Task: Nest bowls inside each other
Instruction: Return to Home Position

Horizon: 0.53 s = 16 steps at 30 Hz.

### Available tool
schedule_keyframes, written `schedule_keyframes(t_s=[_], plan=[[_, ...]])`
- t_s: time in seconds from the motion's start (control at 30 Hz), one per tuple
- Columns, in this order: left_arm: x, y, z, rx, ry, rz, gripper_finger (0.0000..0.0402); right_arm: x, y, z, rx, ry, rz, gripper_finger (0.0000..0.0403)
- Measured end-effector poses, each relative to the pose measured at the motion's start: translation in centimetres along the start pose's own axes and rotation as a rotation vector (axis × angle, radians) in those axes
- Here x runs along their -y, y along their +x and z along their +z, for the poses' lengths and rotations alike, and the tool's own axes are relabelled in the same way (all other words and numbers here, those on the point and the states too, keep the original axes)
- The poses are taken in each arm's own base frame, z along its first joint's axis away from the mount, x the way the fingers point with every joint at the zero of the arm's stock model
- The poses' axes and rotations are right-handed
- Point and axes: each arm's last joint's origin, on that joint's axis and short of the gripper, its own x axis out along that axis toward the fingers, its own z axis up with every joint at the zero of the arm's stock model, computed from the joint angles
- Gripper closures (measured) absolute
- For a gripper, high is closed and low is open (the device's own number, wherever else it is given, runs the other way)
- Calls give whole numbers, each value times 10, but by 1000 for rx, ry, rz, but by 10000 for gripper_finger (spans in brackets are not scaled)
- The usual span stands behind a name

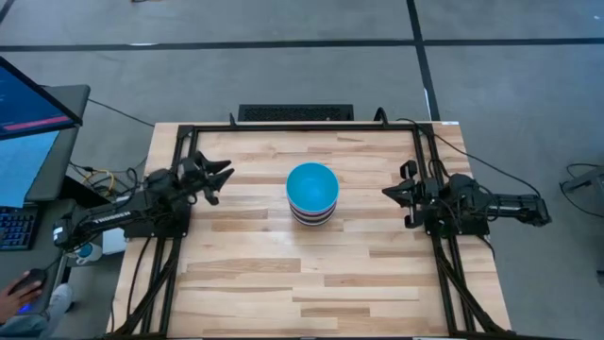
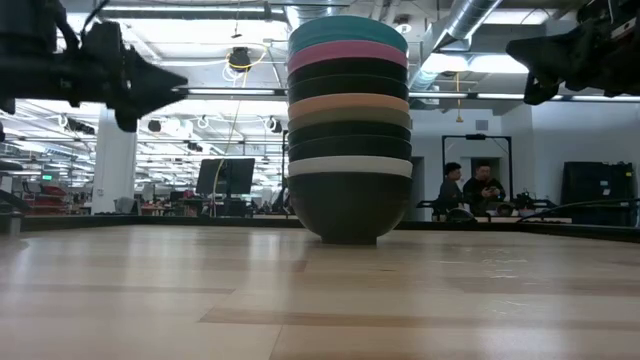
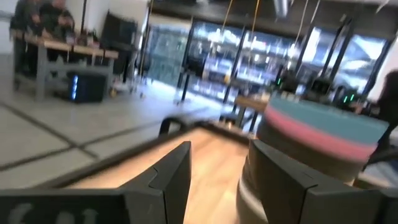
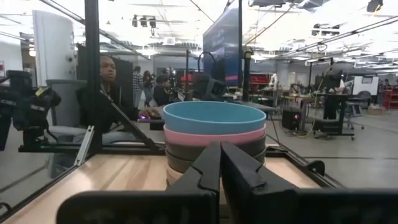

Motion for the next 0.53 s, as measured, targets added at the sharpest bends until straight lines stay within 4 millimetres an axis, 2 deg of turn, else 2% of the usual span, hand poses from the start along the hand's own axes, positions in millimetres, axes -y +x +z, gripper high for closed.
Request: schedule_keyframes(t_s=[0.3, 0.53], plan=[[-7, -4, -27, -278, 20, 70, 249, 0, 0, 0, 0, 0, 0, 370], [-7, -3, -27, -294, 19, 65, 249, 0, 0, 0, -3, 1, 0, 370]])
